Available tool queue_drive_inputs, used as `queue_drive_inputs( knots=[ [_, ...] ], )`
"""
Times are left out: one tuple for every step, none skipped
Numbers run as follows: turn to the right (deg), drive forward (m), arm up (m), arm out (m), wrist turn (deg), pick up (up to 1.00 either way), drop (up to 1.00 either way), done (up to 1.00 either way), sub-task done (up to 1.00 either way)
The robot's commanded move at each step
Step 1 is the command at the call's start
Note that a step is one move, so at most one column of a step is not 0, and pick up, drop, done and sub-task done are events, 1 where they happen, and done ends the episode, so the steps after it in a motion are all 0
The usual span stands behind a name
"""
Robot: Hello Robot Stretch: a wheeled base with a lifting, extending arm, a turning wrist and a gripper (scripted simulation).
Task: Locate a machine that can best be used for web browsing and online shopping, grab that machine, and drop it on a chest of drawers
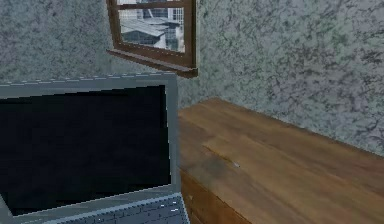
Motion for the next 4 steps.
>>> queue_drive_inputs(
  knots=[
    [0.0,0.0,0.0,0.26,0.0,0.0,0.0,0.0,0.0],
    [0.0,0.0,0.0,0.0,39.0,0.0,0.0,0.0,0.0],
    [0.0,0.0,-0.12,0.0,0.0,0.0,0.0,0.0,0.0],
    [0.0,0.0,0.0,0.0,0.0,0.0,1.0,0.0,0.0]
  ],
)
